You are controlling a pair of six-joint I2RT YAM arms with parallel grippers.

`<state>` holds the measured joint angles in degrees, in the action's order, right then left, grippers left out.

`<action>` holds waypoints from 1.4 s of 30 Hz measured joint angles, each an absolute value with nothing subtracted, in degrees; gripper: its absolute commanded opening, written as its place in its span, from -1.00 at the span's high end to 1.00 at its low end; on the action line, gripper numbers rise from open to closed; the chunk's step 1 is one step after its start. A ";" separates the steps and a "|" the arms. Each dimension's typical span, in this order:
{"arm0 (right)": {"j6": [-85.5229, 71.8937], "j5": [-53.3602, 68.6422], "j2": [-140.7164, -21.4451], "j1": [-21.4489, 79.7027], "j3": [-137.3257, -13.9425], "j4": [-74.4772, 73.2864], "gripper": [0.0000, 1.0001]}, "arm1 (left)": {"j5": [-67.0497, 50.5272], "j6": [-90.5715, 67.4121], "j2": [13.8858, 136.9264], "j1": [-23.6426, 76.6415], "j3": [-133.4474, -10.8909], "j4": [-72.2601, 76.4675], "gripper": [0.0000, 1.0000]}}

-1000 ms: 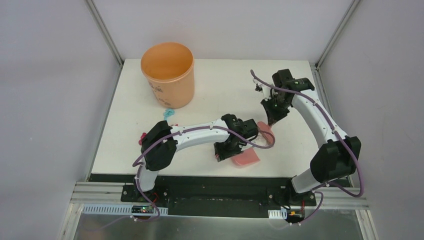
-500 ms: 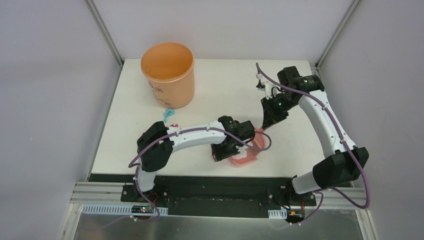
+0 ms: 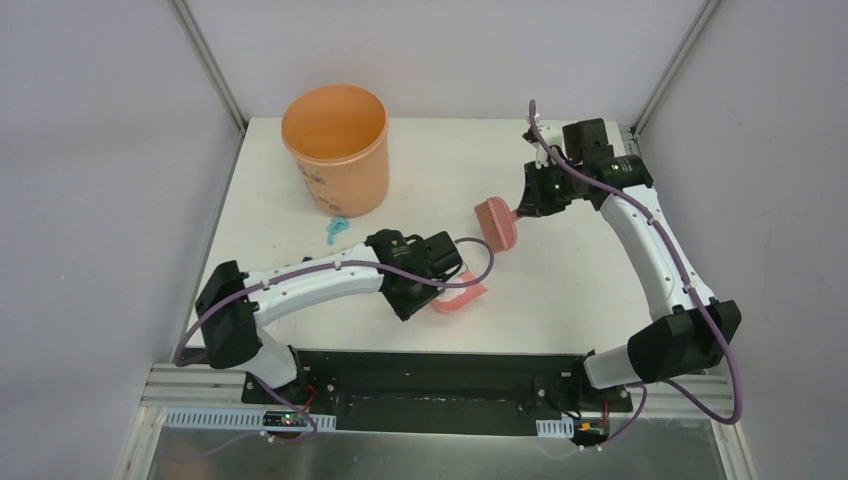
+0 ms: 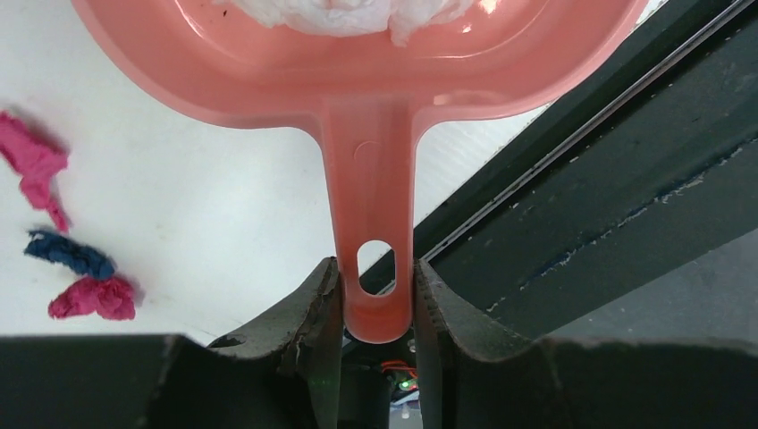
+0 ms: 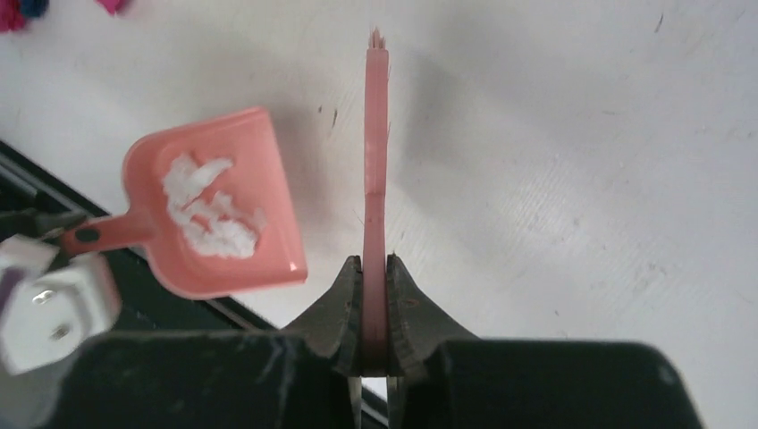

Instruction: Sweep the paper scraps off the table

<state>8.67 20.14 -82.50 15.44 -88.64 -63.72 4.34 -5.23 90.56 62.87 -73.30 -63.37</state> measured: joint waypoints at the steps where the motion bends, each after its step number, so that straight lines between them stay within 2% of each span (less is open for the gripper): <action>1: 7.44 20.12 -82.32 15.40 -86.80 -59.92 1.00 | 4.73 -6.37 88.86 62.70 -72.93 -63.55 1.00; 6: 0.62 20.51 -81.69 15.46 -75.46 -42.92 1.00 | 8.23 -11.88 79.81 61.78 -72.79 -66.04 1.00; 12: -8.47 21.98 -87.57 19.99 -75.33 -31.42 1.00 | 10.59 -19.03 68.73 61.78 -73.14 -72.49 1.00; 23: -19.25 33.04 -102.41 34.87 -85.54 -24.82 1.00 | 16.36 -27.77 58.67 61.78 -76.62 -84.42 1.00; 28: -28.05 33.61 -106.61 40.21 -86.54 -19.11 1.00 | 17.93 -29.98 56.62 61.78 -77.14 -87.77 1.00; 36: -46.92 34.57 -120.51 41.45 -96.38 -8.36 1.00 | 19.16 -30.83 57.17 61.78 -77.38 -89.67 1.00; 42: -51.68 27.57 -126.32 42.72 -101.36 -13.85 1.00 | 19.51 -30.83 57.71 61.78 -77.69 -90.04 1.00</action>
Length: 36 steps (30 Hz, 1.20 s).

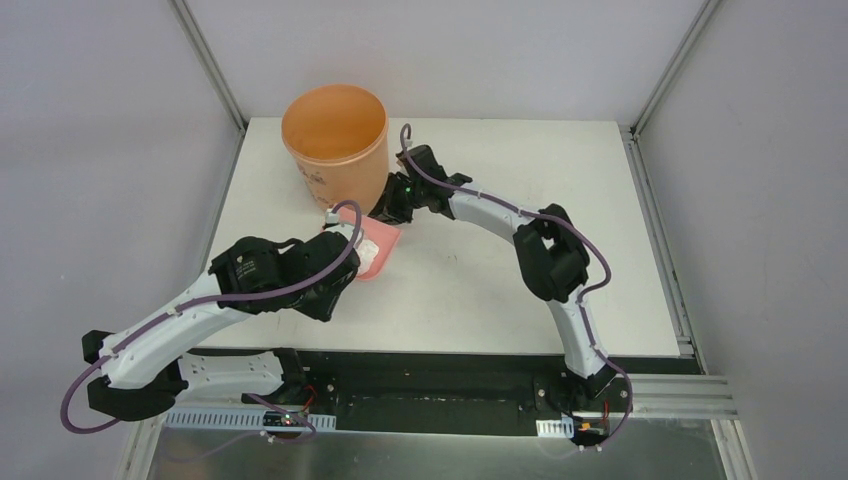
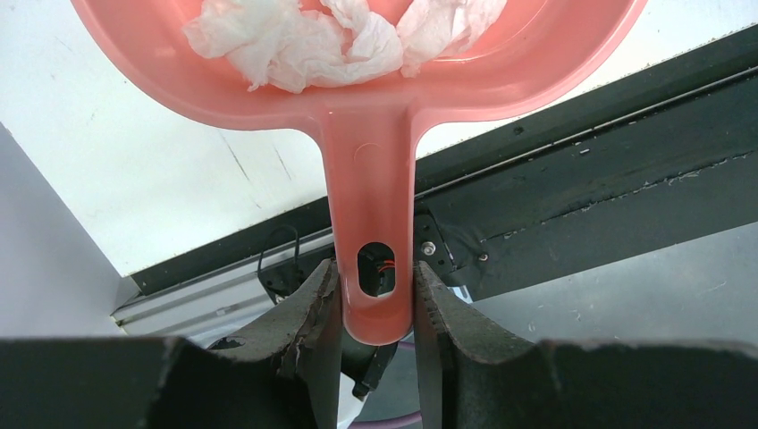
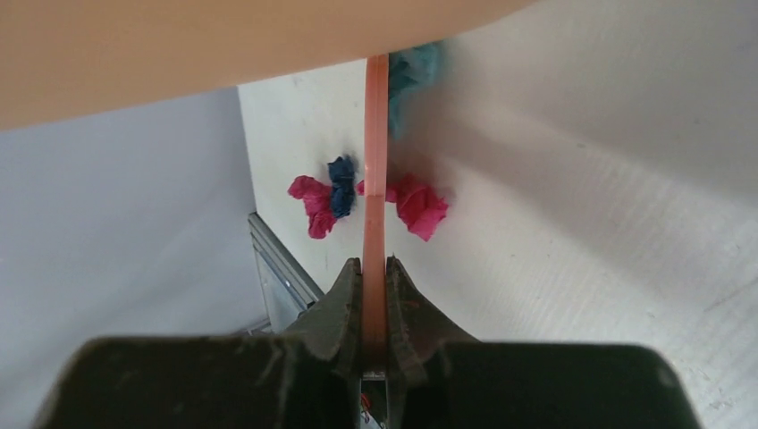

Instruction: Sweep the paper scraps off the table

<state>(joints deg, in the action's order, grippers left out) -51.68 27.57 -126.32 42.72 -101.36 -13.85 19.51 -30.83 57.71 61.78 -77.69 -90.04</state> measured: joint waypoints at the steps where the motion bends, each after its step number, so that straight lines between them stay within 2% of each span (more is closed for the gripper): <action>1: -51.86 26.28 -126.39 42.94 -101.36 -15.25 1.00 | 19.53 -30.83 57.71 61.78 -77.69 -90.06 1.00; 5: -51.92 22.22 -126.17 43.38 -101.08 -18.57 1.00 | 19.55 -30.83 57.82 61.78 -77.69 -90.06 1.00; 8: -51.33 19.38 -122.15 43.22 -95.68 -18.92 1.00 | 19.51 -30.79 58.26 61.78 -77.69 -90.08 1.00; 14: -46.00 14.76 -102.67 38.54 -78.02 -22.28 1.00 | 19.44 -30.55 58.67 61.78 -77.69 -89.95 1.00; 19: -39.57 12.16 -87.48 27.46 -68.36 -27.75 1.00 | 19.35 -30.13 59.29 61.78 -76.86 -88.58 1.00; 27: -29.30 21.32 -79.02 7.51 -67.92 -39.79 1.00 | 18.63 -25.65 64.47 61.78 -73.19 -84.05 1.00; 36: -17.91 23.99 -68.12 6.33 -75.37 -45.63 1.00 | 13.96 -19.14 77.58 61.78 -69.45 -75.81 1.00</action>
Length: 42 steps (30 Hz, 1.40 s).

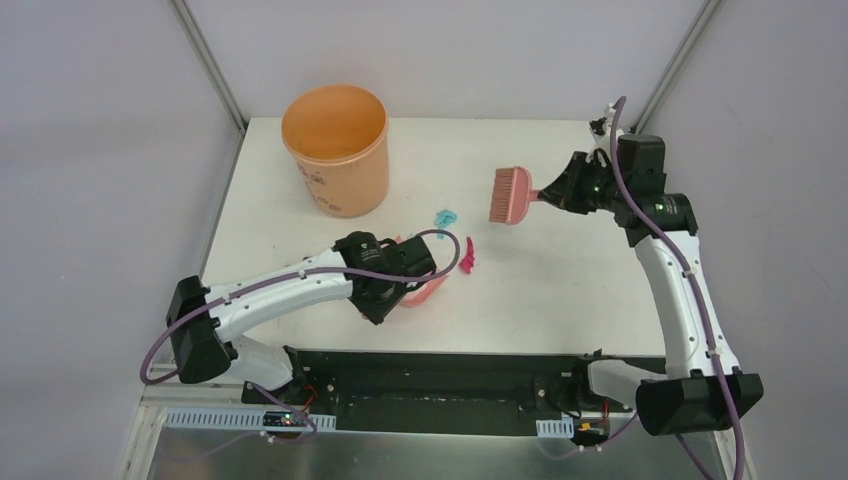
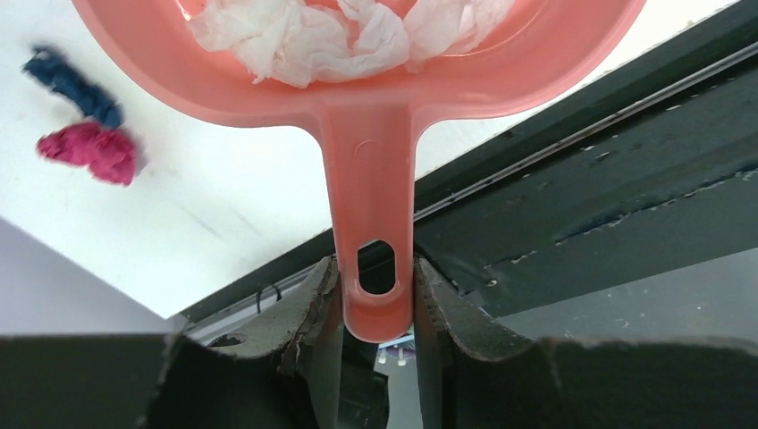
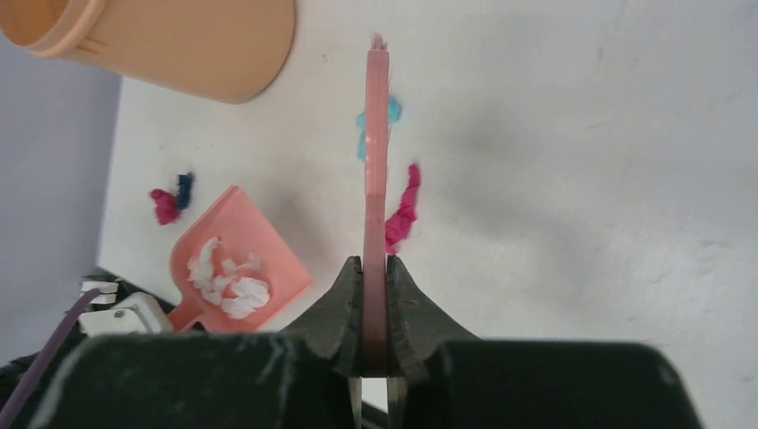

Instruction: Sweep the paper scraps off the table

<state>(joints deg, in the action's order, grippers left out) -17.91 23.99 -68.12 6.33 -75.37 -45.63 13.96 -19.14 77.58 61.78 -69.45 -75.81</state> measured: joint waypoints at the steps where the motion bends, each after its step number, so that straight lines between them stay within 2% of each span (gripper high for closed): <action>1: -15.59 23.07 -67.57 6.37 -76.18 -45.63 1.00 | 12.95 -18.44 78.72 61.78 -69.43 -74.83 1.00; 5: -6.68 16.32 -67.96 8.73 -77.43 -46.50 1.00 | 8.78 -15.66 81.91 61.78 -69.43 -71.05 1.00; 9: 1.80 6.72 -75.44 15.84 -80.09 -50.19 1.00 | 5.41 -12.97 86.15 61.78 -69.45 -68.77 1.00; 18: 8.82 -2.66 -88.18 24.77 -81.12 -54.87 1.00 | -0.67 -9.58 93.95 61.39 -69.54 -65.69 1.00; 22: 10.02 -1.65 -91.53 27.62 -84.60 -56.14 1.00 | -2.42 -9.45 96.68 59.86 -69.95 -64.60 1.00; 34: 13.76 16.29 -95.18 34.39 -88.42 -64.27 1.00 | -4.60 -7.49 101.38 58.00 -73.08 -62.08 1.00; 42: 16.12 16.47 -94.52 33.23 -95.79 -72.14 1.00 | -4.60 -7.42 99.92 58.02 -72.69 -61.01 1.00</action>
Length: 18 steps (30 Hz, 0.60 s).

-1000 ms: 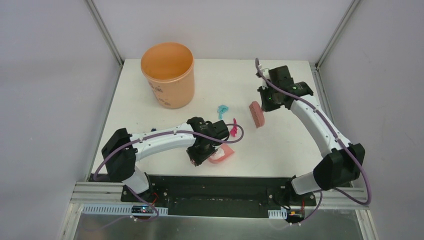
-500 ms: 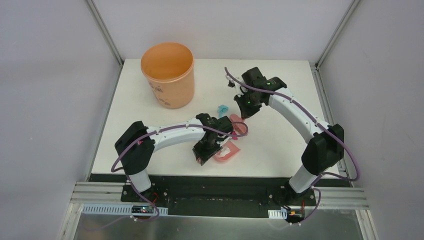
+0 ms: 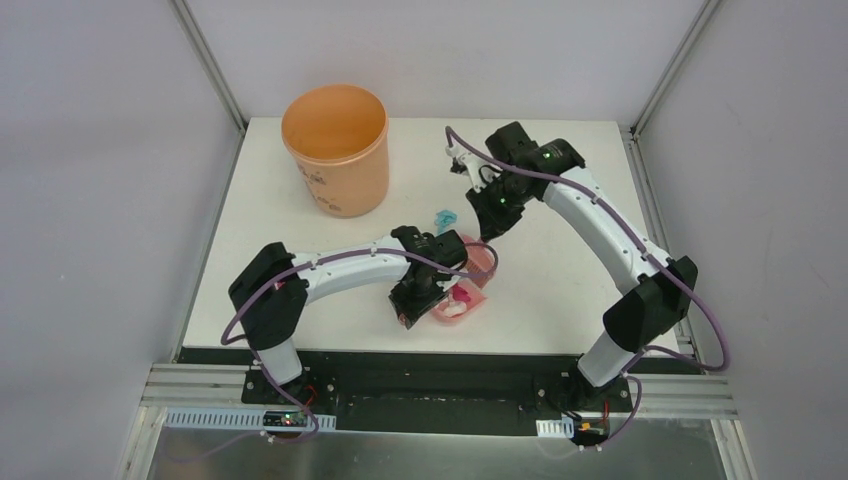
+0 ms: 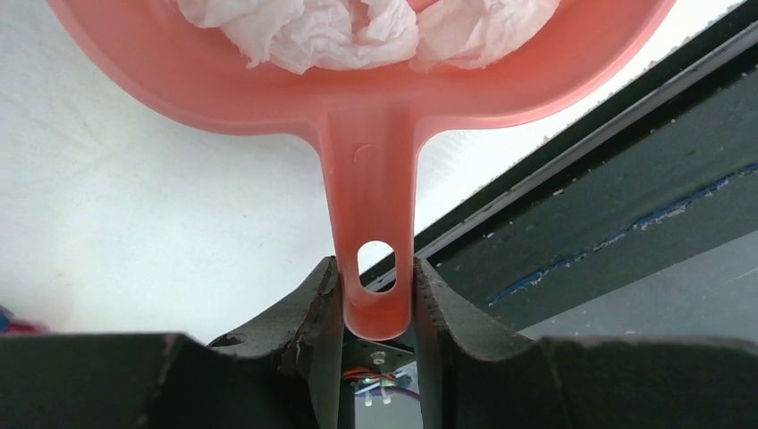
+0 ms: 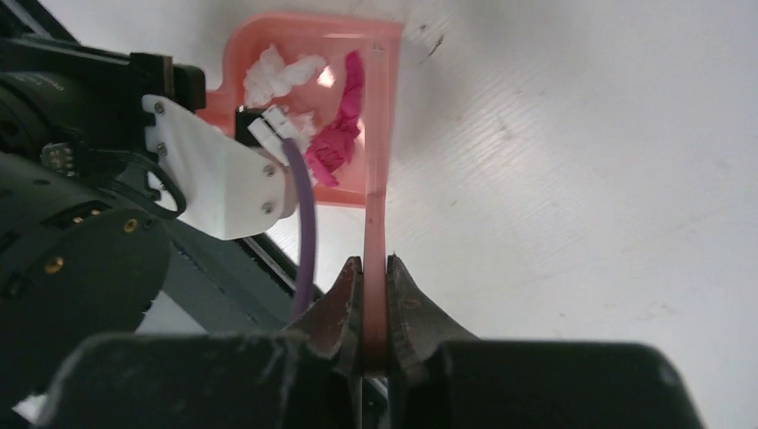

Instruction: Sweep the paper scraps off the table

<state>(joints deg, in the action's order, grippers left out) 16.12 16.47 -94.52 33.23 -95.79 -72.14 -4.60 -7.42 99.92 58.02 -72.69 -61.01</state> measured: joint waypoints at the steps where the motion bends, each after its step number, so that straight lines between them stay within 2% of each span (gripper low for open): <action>1: 16.75 15.68 -94.50 32.97 -97.67 -72.75 1.00 | -4.60 -7.49 99.11 58.00 -72.38 -60.86 1.00; 8: 21.37 9.39 -97.23 29.41 -109.67 -71.70 1.00 | -4.58 -9.74 92.20 58.00 -69.25 -60.90 1.00; 18: 27.57 -7.99 -111.18 29.45 -109.89 -54.15 1.00 | -2.31 -15.79 88.49 57.98 -66.08 -63.33 1.00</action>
